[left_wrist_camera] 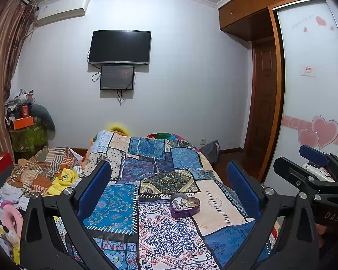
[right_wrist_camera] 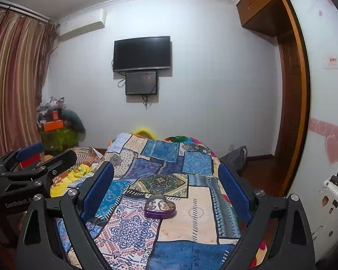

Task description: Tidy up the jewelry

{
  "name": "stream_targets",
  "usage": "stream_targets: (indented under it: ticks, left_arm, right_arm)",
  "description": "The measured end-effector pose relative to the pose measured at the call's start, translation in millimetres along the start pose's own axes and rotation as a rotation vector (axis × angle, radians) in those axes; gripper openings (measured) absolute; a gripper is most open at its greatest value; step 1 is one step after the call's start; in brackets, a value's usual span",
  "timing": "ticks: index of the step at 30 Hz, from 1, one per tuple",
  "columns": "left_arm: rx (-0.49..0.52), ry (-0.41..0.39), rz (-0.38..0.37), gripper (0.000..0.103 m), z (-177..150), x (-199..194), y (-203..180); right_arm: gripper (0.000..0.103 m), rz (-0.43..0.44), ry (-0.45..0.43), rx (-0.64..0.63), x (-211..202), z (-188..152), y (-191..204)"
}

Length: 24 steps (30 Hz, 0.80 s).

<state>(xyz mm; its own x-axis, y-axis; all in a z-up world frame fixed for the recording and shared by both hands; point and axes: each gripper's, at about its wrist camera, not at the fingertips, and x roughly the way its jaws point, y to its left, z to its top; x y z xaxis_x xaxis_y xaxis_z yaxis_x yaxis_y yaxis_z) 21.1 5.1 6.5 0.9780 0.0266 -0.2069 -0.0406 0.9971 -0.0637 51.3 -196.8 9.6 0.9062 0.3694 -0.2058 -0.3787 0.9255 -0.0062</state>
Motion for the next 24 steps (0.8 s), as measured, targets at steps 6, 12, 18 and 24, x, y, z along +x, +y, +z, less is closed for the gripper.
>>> stream_targets:
  ticks: [6, 12, 18, 24]
  left_arm:
    - [0.000, 0.000, -0.009, 0.102, -0.1, -0.2, -0.2]
    - [0.004, 0.005, -0.021, 0.102, -0.6, 1.1, -0.7]
    - [0.002, 0.012, -0.023, 0.102, -0.3, 2.7, 0.7]
    - [-0.005, 0.024, -0.028, 0.102, -0.7, 6.6, 0.7]
  right_arm:
    - [0.092, 0.002, 0.009, 0.003, 1.1, 0.0, 0.1]
    - [0.092, 0.000, 0.007, 0.006, 2.2, 0.6, -1.2]
    - [0.092, -0.001, 0.009, 0.011, 3.7, 1.3, -0.4]
    - [0.092, -0.004, 0.009, 0.013, 4.7, 1.2, 0.2]
